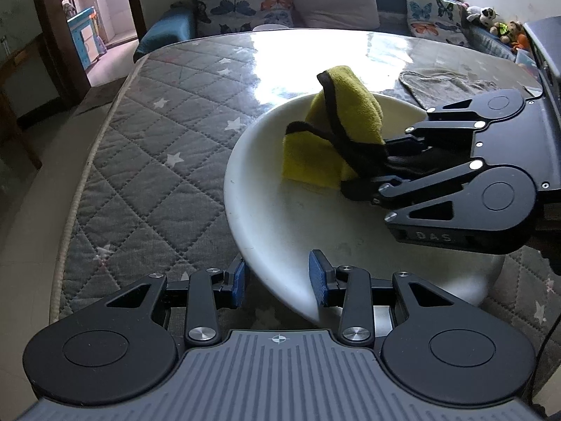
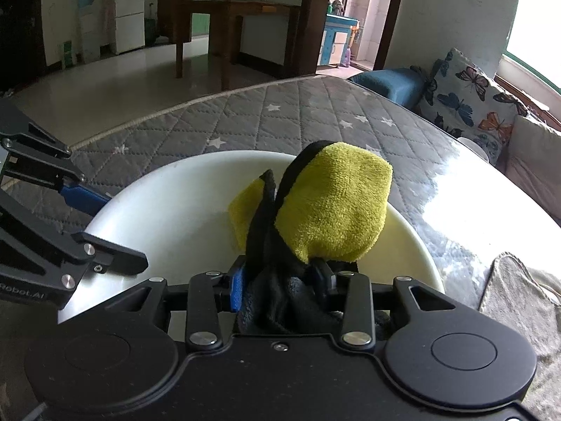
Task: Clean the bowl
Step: 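Hold the bowl rim with the left tool while the right tool wipes the cloth toward the left tool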
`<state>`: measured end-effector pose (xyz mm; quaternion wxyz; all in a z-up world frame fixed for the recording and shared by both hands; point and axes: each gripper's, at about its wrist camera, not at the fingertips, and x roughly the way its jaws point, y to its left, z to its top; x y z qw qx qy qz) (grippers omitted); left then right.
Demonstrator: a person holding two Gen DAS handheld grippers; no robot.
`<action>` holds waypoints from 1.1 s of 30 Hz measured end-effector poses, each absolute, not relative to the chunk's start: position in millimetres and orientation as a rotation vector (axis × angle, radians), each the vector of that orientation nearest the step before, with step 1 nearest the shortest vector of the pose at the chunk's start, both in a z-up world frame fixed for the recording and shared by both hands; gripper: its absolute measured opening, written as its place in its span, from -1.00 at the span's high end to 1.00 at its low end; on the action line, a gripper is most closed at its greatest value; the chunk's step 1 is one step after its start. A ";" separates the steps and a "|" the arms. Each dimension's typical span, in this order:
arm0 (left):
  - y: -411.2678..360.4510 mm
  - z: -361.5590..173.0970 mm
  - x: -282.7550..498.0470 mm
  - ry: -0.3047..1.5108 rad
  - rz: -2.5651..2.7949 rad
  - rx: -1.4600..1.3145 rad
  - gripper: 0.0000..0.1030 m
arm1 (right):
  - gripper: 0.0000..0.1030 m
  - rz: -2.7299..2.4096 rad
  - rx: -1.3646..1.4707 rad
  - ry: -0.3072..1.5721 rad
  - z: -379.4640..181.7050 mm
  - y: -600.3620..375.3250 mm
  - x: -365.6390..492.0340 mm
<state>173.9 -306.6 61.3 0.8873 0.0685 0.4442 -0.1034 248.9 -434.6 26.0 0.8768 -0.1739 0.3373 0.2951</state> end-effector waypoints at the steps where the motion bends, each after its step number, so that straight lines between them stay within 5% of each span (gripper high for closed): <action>1: -306.4 62.5 173.3 0.922 -0.214 0.147 0.27 | 0.20 0.617 -0.365 0.703 26.2 -433.6 248.6; 33: -299.9 68.3 169.4 0.901 -0.204 0.131 0.35 | 0.17 0.748 -0.413 0.723 31.5 -420.4 203.0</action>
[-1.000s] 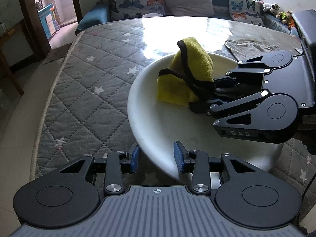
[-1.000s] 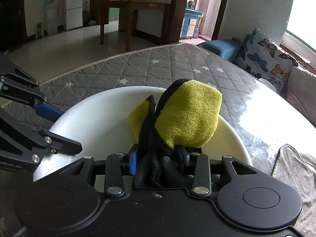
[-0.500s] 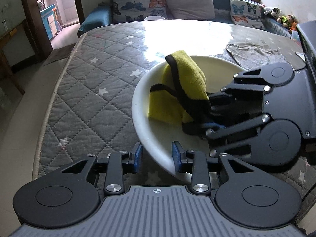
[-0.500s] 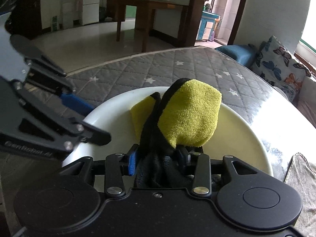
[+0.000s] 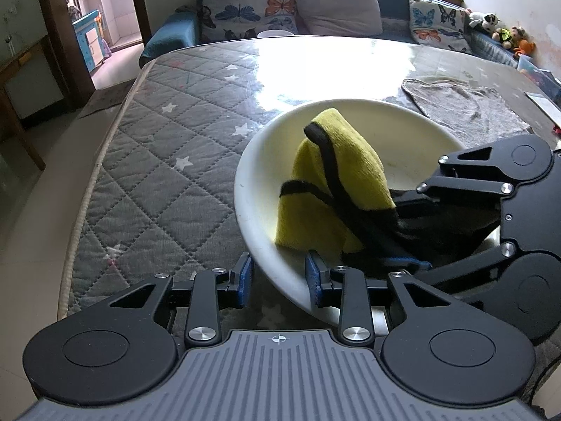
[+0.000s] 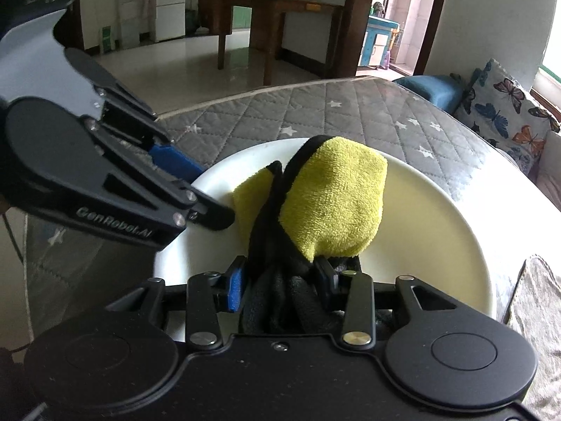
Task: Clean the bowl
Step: 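Hold the bowl rim with the left tool while the right tool keeps wiping inside the bowl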
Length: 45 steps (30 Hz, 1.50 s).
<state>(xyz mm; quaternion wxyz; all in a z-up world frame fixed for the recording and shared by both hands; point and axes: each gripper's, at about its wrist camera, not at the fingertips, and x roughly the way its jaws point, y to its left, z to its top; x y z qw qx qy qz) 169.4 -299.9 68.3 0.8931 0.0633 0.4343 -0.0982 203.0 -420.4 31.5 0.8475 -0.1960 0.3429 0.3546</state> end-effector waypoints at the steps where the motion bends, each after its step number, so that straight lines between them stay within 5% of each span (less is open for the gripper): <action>1: -299.8 68.2 169.5 0.901 -0.204 0.132 0.35 | 0.17 0.751 -0.416 0.725 31.8 -420.8 201.9; 45: -299.4 58.9 178.0 0.910 -0.214 0.146 0.28 | 0.18 0.636 -0.344 0.821 28.1 -465.6 217.0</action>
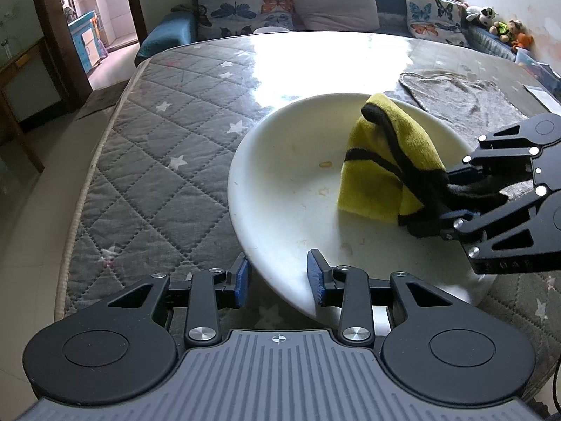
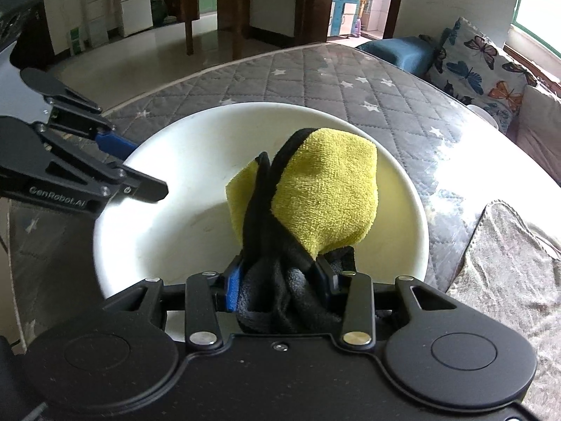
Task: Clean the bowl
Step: 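Hold the bowl rim with the left tool while the right tool keeps wiping inside the bowl, then hold the bowl rim with the left tool while the right tool scrubs the cloth around the bowl bottom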
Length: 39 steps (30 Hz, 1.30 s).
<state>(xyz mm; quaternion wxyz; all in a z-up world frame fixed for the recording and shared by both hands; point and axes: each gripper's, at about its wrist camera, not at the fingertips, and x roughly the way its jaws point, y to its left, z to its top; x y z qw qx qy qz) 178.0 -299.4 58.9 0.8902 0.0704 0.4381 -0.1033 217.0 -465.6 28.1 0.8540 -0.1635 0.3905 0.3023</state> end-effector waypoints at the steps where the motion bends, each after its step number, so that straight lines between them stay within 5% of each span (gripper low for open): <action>1: -299.4 58.8 178.1 0.911 -0.215 0.146 0.28 | 0.18 0.634 -0.342 0.820 27.8 -465.8 215.3; 39: -303.3 62.6 174.7 0.915 -0.217 0.129 0.29 | 0.09 0.693 -0.349 0.765 28.1 -428.2 244.0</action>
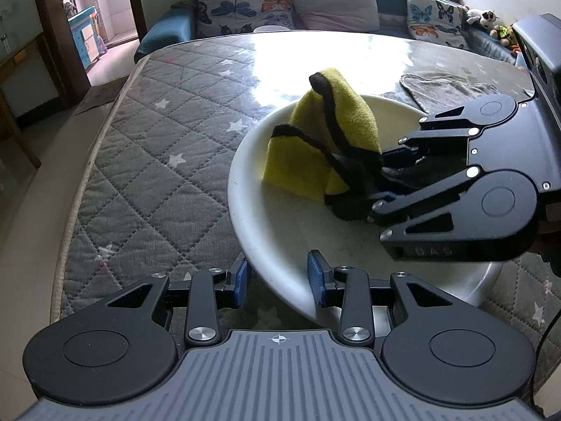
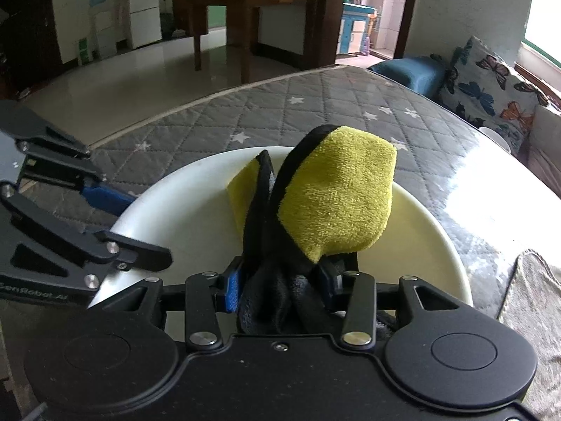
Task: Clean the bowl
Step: 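Hold the bowl rim with the left tool while the right tool scrubs the cloth around the bowl bottom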
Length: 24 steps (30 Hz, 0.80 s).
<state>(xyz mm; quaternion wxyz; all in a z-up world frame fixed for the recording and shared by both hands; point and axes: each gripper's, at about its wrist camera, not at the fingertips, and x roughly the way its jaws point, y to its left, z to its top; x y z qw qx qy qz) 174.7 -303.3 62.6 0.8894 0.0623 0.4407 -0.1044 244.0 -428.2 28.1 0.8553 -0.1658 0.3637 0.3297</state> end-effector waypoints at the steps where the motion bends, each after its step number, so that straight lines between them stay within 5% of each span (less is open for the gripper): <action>1: -303.3 62.8 174.6 0.915 -0.217 0.129 0.30 | 0.09 0.696 -0.351 0.765 28.0 -427.1 242.4; 24: -301.5 63.4 171.5 0.904 -0.213 0.132 0.31 | 0.09 0.800 -0.394 0.816 33.8 -434.0 209.4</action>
